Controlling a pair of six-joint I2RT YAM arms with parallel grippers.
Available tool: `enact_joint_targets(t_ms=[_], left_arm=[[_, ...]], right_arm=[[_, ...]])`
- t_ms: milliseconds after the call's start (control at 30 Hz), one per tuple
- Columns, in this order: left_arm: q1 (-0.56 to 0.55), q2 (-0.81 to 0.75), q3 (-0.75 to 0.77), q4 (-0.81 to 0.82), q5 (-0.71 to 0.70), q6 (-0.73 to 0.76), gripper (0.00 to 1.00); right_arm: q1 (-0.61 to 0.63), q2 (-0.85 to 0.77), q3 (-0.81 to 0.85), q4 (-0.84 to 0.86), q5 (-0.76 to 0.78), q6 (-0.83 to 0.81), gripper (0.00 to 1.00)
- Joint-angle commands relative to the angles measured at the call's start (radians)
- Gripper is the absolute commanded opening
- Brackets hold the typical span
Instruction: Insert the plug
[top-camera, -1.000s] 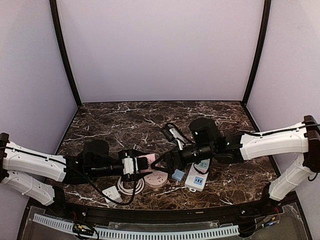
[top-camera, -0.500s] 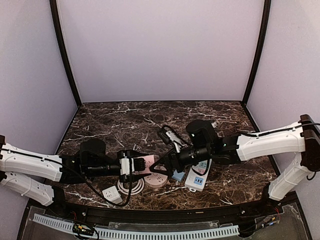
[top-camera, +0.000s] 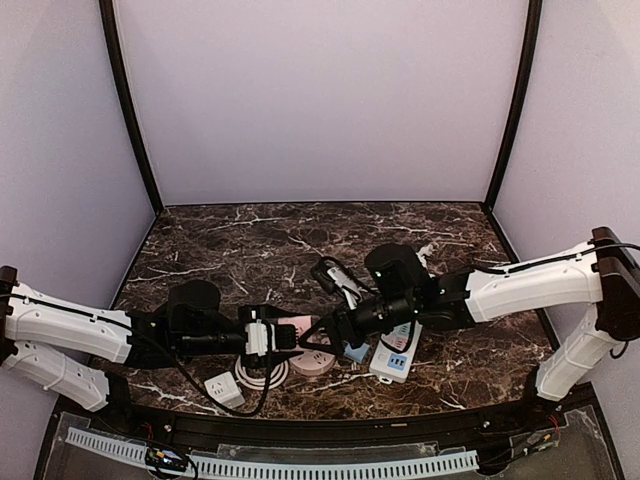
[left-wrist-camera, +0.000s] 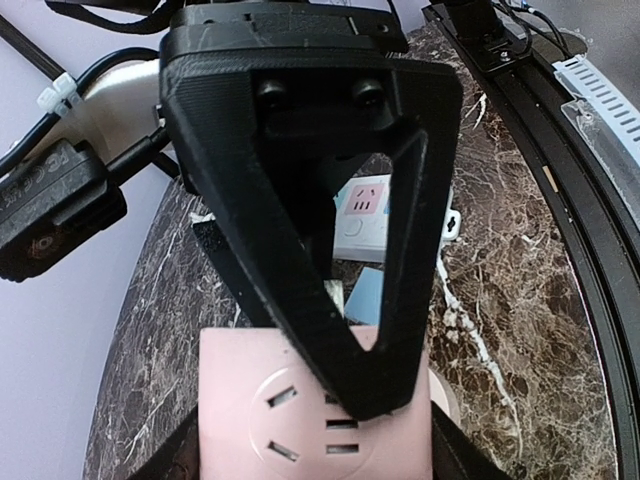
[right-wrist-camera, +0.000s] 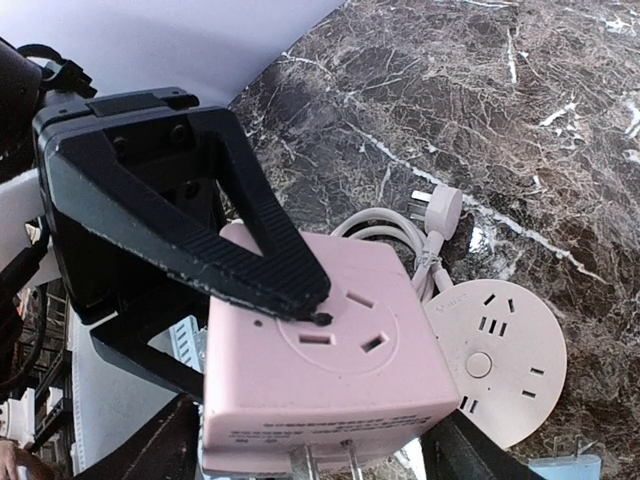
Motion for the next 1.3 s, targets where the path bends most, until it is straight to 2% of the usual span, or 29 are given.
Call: enact_joint_targets(t_ms=[0, 100, 267, 333, 433, 500, 533, 567, 633, 667, 700, 933, 1267], left_arm=[[-0.004, 0.009, 0.037, 0.027, 0.027, -0.009, 0.08], [-0.004, 0.005, 0.035, 0.032, 0.034, -0.01, 0.08], [-0.005, 0.005, 0.034, 0.031, 0.039, -0.01, 0.08], [-0.005, 0.009, 0.032, 0.034, 0.048, -0.012, 0.08], [-0.004, 0.014, 0.033, 0.04, 0.056, -0.024, 0.13], [-0.004, 0.013, 0.035, 0.043, 0.056, -0.046, 0.3], [-0.005, 0.008, 0.036, 0.043, 0.055, -0.053, 0.42], [-0.005, 0.004, 0.035, 0.044, 0.052, -0.068, 0.46], [-0.004, -0.01, 0.033, 0.046, 0.039, -0.093, 0.64], [-0.004, -0.019, 0.031, 0.04, 0.034, -0.103, 0.87], [-0.005, -0.024, 0.033, 0.035, 0.026, -0.122, 0.96], [-0.003, -0.079, 0.06, -0.043, 0.036, -0.227, 0.99], [-0.001, -0.135, 0.104, -0.085, 0.047, -0.46, 0.99]], right_arm=[[0.018, 0.016, 0.03, 0.089, -0.03, -0.02, 0.79], [0.019, 0.025, 0.034, 0.1, -0.044, -0.018, 0.8], [0.019, 0.017, 0.015, 0.134, -0.036, -0.01, 0.68], [0.018, 0.013, 0.003, 0.16, -0.039, -0.003, 0.6], [0.02, 0.014, -0.008, 0.184, -0.05, 0.0, 0.37], [0.02, 0.007, -0.019, 0.196, -0.052, -0.003, 0.23], [0.021, 0.001, -0.026, 0.201, -0.048, -0.006, 0.18], [0.021, -0.006, -0.032, 0.204, -0.041, -0.01, 0.15], [0.021, -0.025, -0.044, 0.205, -0.015, -0.019, 0.1], [0.02, -0.036, -0.05, 0.207, 0.002, -0.024, 0.08], [0.019, -0.051, -0.064, 0.208, 0.019, -0.029, 0.05], [0.017, -0.173, -0.153, 0.251, 0.149, -0.059, 0.0], [-0.012, -0.325, -0.254, 0.318, 0.25, -0.044, 0.0]])
